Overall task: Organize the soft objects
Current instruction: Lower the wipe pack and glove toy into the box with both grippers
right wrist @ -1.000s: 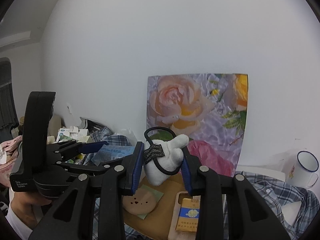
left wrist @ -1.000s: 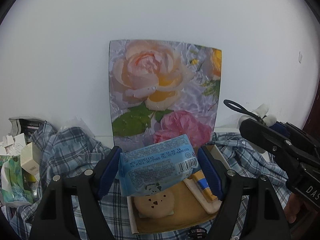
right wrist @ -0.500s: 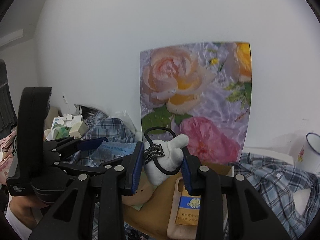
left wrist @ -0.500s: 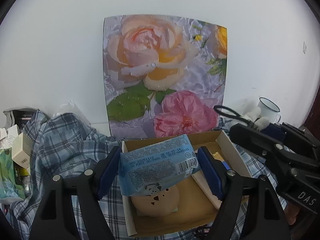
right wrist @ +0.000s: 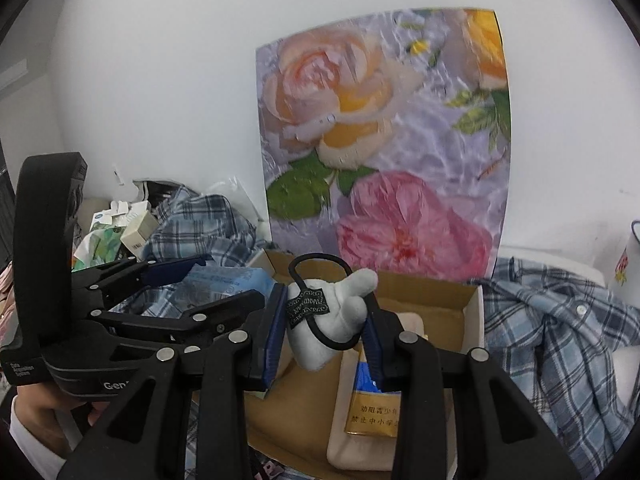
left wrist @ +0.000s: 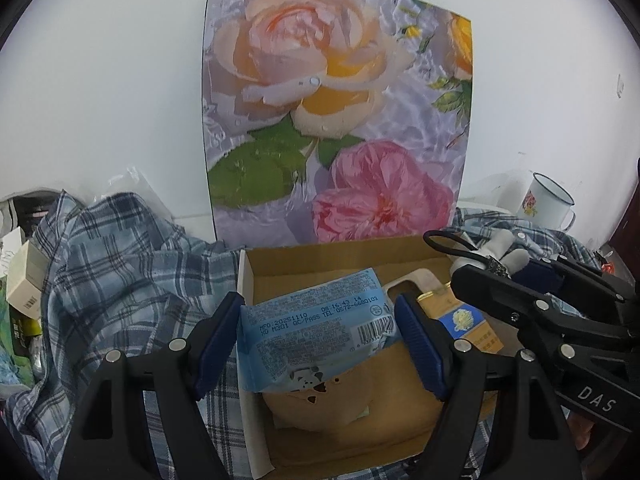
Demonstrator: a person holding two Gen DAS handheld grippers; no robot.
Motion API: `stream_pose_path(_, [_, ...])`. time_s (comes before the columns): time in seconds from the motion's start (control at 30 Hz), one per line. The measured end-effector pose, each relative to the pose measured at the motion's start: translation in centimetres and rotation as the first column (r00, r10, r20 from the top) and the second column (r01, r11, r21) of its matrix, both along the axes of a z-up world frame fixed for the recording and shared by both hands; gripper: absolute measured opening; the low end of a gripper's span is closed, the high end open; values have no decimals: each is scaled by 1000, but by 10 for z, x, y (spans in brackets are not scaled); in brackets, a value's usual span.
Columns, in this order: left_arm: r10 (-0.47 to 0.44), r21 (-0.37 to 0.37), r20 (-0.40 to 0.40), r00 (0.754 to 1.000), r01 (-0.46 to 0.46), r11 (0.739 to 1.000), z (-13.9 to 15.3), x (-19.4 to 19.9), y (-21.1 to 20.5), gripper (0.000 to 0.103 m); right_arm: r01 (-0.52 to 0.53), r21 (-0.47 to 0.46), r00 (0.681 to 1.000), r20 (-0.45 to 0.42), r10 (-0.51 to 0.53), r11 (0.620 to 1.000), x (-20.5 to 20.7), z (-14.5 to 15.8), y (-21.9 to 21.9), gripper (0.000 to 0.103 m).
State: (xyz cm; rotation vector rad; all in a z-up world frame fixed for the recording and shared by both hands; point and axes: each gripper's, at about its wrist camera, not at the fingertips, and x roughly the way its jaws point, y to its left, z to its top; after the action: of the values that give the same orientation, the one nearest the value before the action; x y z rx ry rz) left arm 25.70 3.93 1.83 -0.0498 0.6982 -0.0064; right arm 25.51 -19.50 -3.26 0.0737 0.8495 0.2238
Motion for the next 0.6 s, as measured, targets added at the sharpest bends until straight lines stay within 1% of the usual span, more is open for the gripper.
stream_pose_path(0.3, [1,1,-35,999,0,1000,-15,5,0,79,1,4,999,-44,-1,1000,3,-14,-1,34])
stream_pose_path(0.6, [-4,0,-62,998,4,1000,-22,11,0,79,4,2,997,-75,-3,1000,5,-23,-2,34])
